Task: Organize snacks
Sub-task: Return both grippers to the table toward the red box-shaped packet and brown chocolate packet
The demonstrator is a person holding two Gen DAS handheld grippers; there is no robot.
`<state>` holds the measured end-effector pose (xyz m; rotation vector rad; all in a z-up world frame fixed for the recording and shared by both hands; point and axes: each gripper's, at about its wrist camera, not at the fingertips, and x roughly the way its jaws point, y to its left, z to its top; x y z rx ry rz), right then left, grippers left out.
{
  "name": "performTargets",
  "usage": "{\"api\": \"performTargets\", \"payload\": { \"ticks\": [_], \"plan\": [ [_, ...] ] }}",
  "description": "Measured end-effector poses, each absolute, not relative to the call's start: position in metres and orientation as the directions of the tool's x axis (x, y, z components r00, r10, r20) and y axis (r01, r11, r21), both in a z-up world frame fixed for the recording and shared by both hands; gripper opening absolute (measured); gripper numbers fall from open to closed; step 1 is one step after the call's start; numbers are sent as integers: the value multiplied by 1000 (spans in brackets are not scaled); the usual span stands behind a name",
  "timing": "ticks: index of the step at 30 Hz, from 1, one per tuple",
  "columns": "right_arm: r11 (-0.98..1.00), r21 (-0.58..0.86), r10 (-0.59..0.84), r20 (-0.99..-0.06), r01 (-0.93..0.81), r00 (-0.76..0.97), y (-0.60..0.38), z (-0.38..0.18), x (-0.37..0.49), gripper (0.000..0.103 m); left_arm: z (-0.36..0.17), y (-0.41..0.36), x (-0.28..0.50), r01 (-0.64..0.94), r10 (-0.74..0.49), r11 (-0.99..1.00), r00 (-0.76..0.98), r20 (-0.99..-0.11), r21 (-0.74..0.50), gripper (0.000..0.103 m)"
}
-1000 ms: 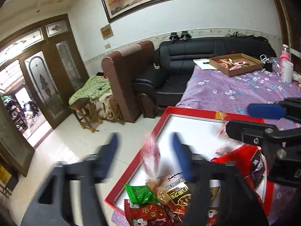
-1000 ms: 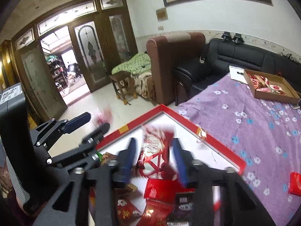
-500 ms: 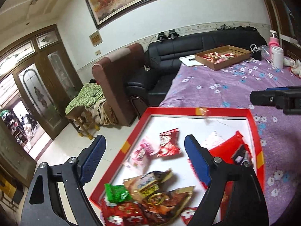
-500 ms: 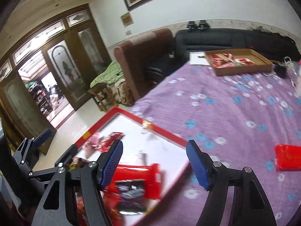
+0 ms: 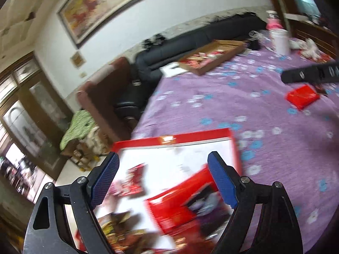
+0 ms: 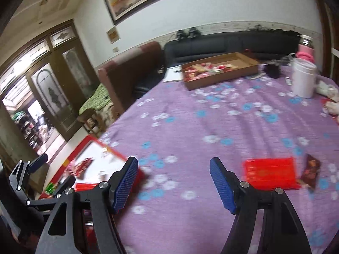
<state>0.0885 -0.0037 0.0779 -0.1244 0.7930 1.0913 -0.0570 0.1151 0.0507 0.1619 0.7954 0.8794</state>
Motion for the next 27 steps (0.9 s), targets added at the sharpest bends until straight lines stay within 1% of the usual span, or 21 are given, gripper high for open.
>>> {"api": "performTargets", "payload": {
  "ticks": [6,10,14,19,22,25,26,27],
  "plan": [
    [646,315,670,-669,-695,320,-55,67,170,72,38,93,5,-463,605,787,450,-657,408,86],
    [727,336,623,-690,-598,369,-84,48,212,73,29,90,41,-402,539,834,451,-711,378,86],
    [765,369,598,-713,-528,367,-97,28,237,73,24,90,72,-376,522,847,460,-718,375,86],
    [770,413,604,-718,-487,346,-103,20,247,73,28,78,110,-319,496,868,507,-704,381,86],
    [785,429,591,-734,-447,334,-108,14,251,73,27,67,132,-244,447,893,561,-697,377,86],
    [812,429,557,-773,-396,305,-106,1,258,73,20,59,148,-134,383,915,590,-711,381,86],
    [816,425,555,-766,-392,323,-107,2,257,71,16,57,153,-99,372,914,594,-713,394,86],
    [828,400,533,-779,-393,330,-105,1,257,69,12,55,158,-61,361,910,598,-716,409,86]
  ]
}}
